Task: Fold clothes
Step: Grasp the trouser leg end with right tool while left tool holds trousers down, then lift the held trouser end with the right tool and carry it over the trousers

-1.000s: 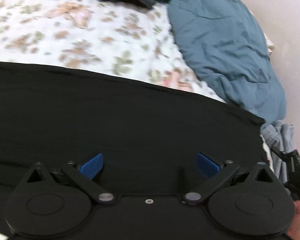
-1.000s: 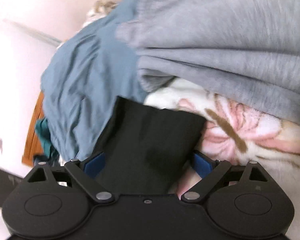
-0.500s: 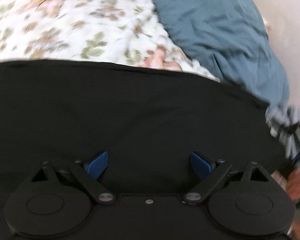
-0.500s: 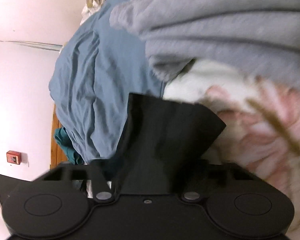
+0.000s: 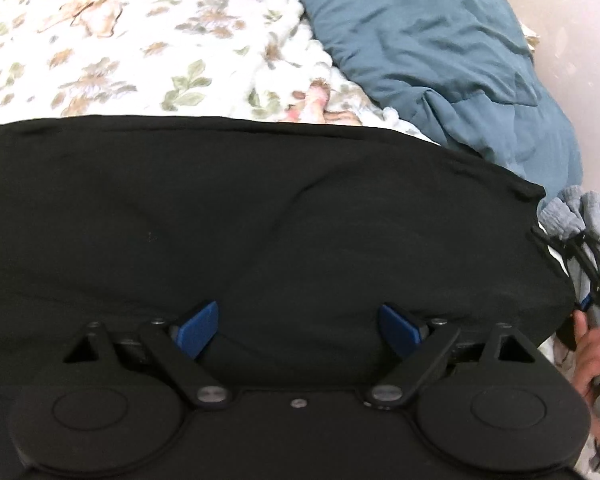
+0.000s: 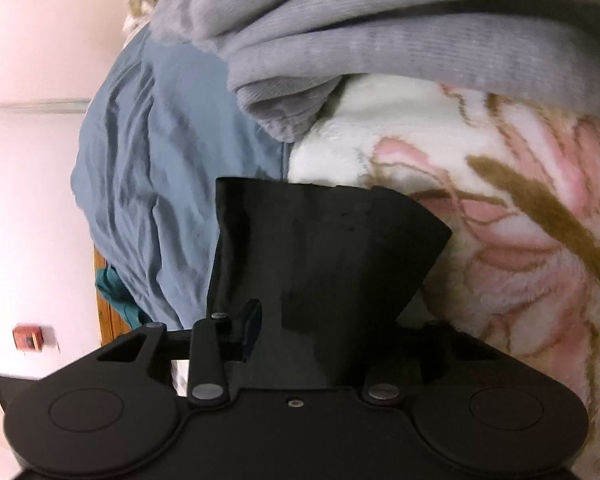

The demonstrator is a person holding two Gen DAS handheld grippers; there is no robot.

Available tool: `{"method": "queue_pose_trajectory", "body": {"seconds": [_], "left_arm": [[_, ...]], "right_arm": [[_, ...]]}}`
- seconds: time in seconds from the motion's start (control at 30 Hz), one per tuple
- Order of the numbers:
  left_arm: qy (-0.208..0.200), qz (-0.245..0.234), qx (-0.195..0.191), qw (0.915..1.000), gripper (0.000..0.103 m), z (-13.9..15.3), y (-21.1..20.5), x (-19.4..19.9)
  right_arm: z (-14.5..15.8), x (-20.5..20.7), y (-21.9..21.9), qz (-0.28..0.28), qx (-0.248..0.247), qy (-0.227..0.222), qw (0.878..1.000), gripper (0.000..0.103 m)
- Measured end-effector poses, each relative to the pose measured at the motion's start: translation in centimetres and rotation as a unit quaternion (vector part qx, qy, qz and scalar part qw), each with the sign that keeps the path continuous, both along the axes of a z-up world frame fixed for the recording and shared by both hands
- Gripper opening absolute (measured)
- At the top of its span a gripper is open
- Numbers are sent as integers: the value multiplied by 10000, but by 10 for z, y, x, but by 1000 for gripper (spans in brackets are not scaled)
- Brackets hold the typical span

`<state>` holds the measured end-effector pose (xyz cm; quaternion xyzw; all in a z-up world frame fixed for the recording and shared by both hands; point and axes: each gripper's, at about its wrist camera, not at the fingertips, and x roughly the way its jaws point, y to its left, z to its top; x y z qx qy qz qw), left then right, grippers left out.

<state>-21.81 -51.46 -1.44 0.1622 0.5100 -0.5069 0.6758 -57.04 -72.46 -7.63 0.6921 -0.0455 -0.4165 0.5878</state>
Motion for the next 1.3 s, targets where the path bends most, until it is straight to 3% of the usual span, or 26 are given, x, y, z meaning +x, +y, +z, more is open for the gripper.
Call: {"method": "queue_pose_trajectory", "body": {"seconds": [0.07, 0.2, 0.47, 0.63, 0.77, 0.87, 0.97, 1.07, 1.2, 1.3], "left_arm": [[62, 40, 99, 9999, 89, 1, -4, 2], [22, 31, 198, 9998, 89, 3, -9, 3], [-19, 113, 211, 9997, 89, 11, -7, 8], [204, 104, 253, 9994, 89, 20, 6, 26], [116, 195, 121, 9997, 89, 35, 28, 56], [-373, 159, 60, 9992, 89, 40, 51, 85], [-183, 440, 149, 9988, 89, 41, 72, 119], [-465, 567, 303, 9968, 89, 41, 93, 145], [-352, 722, 680, 9944, 89, 15, 126, 168], [-232, 873, 522, 9945, 93, -6, 149, 174]], "right_arm": [[1, 3, 2, -92, 47, 25, 9999, 15], [5, 4, 3, -143, 25, 6, 9999, 7], [69, 26, 2, 358, -807, 647, 9940, 6], [108, 46, 11, 600, -1318, 924, 9851, 6], [143, 78, 28, 923, -1746, 1096, 9742, 6], [163, 107, 43, 1074, -1954, 922, 9705, 6], [180, 135, 59, 1316, -2191, 1135, 9601, 6], [187, 173, 77, 1651, -2220, 901, 9567, 6], [183, 215, 90, 1945, -2262, 934, 9499, 6], [183, 245, 103, 2213, -2280, 1006, 9428, 6]]}}
